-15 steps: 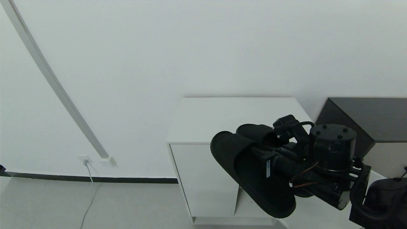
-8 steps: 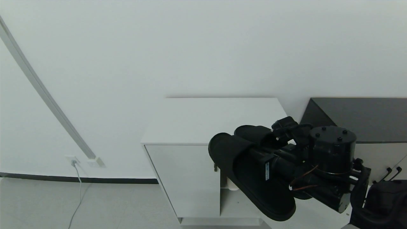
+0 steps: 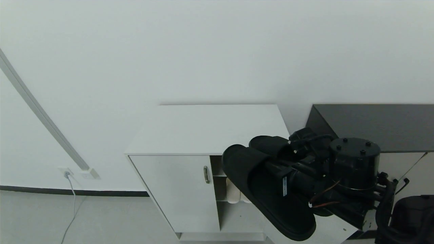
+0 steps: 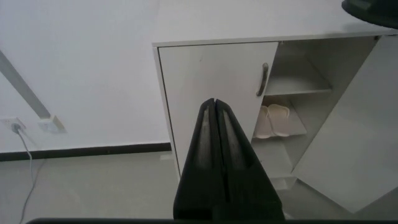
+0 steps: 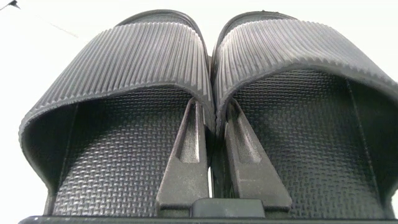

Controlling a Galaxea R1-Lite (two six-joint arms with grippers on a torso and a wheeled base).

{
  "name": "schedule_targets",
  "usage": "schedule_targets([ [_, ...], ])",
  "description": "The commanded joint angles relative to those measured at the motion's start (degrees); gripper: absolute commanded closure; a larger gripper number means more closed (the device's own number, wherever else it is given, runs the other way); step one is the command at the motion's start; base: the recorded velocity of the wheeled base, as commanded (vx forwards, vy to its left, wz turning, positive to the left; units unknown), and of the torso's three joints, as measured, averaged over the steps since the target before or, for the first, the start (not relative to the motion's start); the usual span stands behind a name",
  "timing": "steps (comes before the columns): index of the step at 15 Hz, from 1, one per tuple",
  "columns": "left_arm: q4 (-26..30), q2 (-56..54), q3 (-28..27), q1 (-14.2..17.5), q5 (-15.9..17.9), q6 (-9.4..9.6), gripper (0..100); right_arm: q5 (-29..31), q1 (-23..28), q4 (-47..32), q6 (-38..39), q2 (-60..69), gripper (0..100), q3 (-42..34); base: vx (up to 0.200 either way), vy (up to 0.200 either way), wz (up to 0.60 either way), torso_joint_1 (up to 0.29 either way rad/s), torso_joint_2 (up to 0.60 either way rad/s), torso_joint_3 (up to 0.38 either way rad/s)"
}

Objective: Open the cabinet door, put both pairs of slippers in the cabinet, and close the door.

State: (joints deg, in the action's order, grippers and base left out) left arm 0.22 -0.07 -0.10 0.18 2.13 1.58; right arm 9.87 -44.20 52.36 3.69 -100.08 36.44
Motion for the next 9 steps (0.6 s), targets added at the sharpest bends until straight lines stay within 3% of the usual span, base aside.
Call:
schedule_targets([
  [1,0.04,0.07,0.01,-0.01,-0.02,0.0,100,-0.03,-0.62,0.2,0.09,-0.2,100,-0.23,0.0,0.0,0.0,0.0,0.0,0.0],
  [9,0.04,0.07,0.01,-0.01,-0.02,-0.09,100,-0.38,-2.47,2.49,0.0,-0.46,100,-2.34,0.0,0.0,0.0,0.0,0.0,0.0],
])
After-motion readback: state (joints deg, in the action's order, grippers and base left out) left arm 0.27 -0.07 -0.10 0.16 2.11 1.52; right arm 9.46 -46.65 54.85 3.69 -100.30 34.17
